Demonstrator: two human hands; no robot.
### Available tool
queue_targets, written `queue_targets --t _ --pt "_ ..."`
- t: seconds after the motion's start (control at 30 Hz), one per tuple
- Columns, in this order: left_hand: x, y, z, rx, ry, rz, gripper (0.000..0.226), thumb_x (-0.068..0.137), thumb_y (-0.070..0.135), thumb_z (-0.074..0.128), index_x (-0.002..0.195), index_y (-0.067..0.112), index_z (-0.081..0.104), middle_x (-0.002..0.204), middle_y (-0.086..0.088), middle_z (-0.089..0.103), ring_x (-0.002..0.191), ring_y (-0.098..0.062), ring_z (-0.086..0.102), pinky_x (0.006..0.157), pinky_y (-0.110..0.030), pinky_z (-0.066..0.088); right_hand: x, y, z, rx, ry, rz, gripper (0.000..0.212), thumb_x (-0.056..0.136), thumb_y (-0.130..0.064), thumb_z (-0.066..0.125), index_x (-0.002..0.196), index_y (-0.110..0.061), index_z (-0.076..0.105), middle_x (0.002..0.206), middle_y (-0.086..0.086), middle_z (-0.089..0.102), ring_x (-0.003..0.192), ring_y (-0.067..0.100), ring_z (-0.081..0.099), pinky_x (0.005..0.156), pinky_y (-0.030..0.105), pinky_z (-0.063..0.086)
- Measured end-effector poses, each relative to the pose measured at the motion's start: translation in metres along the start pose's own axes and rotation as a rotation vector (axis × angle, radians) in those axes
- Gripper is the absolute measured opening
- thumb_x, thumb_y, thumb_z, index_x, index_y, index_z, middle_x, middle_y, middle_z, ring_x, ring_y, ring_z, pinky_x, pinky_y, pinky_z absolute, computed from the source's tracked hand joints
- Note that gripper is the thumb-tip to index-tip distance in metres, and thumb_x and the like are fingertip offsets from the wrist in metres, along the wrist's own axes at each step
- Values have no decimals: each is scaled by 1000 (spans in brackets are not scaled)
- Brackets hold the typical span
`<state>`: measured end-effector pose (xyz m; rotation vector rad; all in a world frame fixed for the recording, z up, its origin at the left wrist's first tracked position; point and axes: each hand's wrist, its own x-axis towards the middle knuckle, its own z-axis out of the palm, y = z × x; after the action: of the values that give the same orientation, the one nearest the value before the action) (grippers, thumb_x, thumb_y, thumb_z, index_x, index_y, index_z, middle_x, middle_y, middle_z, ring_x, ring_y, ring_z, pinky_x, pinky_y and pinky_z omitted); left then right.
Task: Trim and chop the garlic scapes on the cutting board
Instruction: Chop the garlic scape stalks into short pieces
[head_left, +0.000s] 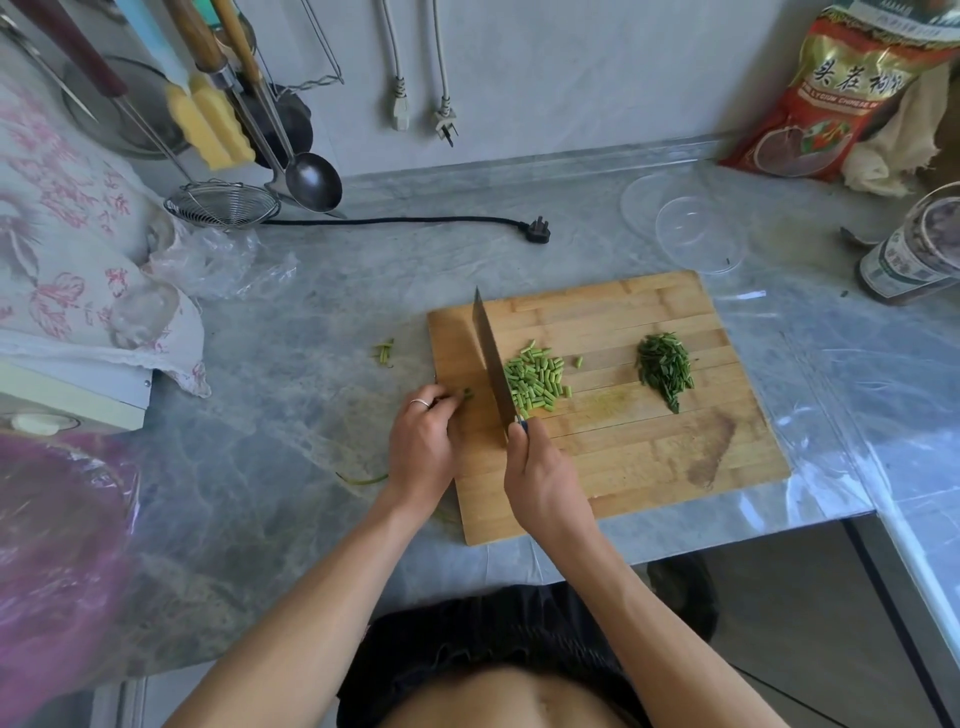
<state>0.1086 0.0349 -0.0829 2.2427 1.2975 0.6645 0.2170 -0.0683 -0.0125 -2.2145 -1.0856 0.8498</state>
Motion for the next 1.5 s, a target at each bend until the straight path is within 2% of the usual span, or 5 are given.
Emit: queue_targets --t 0.67,0.9,1.2,1.4,1.5 --pt "1 8 -3 -176 51 -124 26 80 6 55 93 16 76 81 0 70 83 -17 58 68 -24 44 -14 -6 -6 -213 -129 -116 47 99 -50 6 103 -19 41 68 -5 41 52 6 33 44 21 24" --pt "-2 14 -4 -209 65 -131 26 82 26 51 88 17 74 75 2 67 77 -15 53 63 -24 40 -6 -12 10 -81 -65 -123 27 104 -39 30 92 -16 37 56 4 44 40 21 37 39 30 21" --pt "-8 5 -6 -115 62 -53 32 81 -1 57 102 14 77 94 2 75 85 -18 61 72 -30 51 -6 -8 -3 9 -117 35 24 103 -39 26 99 -21 41 75 -7 46 67 14 46 71 32 38" --pt "7 13 -9 -241 58 -138 24 79 -5 66 92 11 78 85 0 76 75 -5 65 68 -7 45 -11 -3 -11 99 -62 -49 32 104 -29 34 73 -23 34 56 -1 40 48 21 34 50 34 30" --pt "9 11 -6 -221 48 -157 16 84 2 69 93 12 77 85 -1 75 78 -12 68 71 -20 51 -14 -3 -15 109 -63 -65 33 104 -31 35 71 -25 32 53 -1 38 47 21 30 50 35 29"
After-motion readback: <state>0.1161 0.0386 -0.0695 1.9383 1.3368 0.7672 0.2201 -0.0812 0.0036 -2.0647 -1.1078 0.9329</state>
